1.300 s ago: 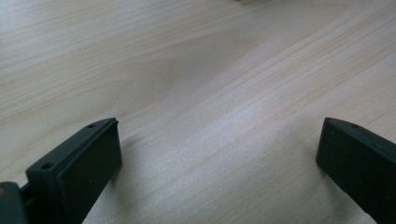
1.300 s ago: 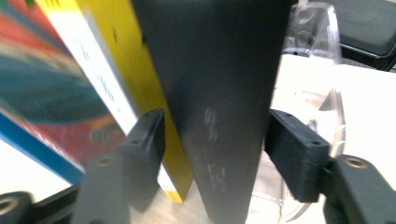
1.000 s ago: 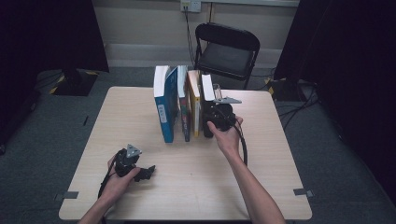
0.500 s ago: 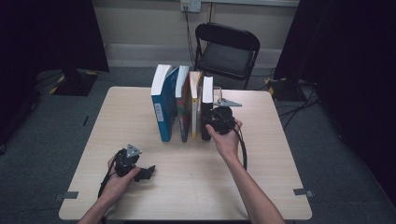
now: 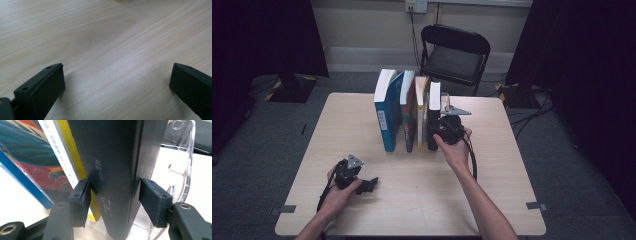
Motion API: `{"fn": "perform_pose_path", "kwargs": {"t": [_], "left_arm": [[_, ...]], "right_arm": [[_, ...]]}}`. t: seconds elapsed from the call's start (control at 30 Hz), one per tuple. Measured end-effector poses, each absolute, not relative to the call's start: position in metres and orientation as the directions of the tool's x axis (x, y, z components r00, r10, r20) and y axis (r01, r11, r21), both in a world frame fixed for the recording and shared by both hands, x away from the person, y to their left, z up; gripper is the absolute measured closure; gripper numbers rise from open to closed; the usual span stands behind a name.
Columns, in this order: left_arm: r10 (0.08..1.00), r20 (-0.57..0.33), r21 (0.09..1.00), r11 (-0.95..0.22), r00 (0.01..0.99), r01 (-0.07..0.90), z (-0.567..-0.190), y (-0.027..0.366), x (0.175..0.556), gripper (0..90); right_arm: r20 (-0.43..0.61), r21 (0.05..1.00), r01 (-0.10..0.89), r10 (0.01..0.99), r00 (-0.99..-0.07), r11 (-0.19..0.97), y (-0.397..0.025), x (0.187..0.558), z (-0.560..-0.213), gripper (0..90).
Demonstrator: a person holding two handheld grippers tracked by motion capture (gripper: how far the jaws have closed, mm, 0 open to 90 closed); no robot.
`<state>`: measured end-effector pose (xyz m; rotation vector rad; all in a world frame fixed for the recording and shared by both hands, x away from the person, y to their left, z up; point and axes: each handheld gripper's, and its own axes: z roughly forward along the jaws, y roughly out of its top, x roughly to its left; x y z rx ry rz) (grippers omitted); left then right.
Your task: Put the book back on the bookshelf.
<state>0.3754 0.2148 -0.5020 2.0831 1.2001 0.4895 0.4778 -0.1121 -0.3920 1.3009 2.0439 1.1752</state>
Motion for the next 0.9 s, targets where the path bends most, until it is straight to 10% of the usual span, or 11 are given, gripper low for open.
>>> {"fn": "perform_pose_path", "kwargs": {"t": [0.33, 0.9], "left_arm": [[0.865, -0.009, 0.712, -0.347, 0.503, 0.61, -0.502, 0.215, 0.375, 0.0], [0.869, -0.01, 0.715, -0.339, 0.494, 0.611, -0.502, 0.216, 0.374, 0.0]], "right_arm": [[0.093, 0.832, 0.527, 0.893, -0.441, 0.174, -0.112, 0.476, -0.391, 44.2], [0.152, 0.836, 0.53, 0.868, -0.473, 0.143, -0.164, 0.44, -0.394, 15.1]]}}
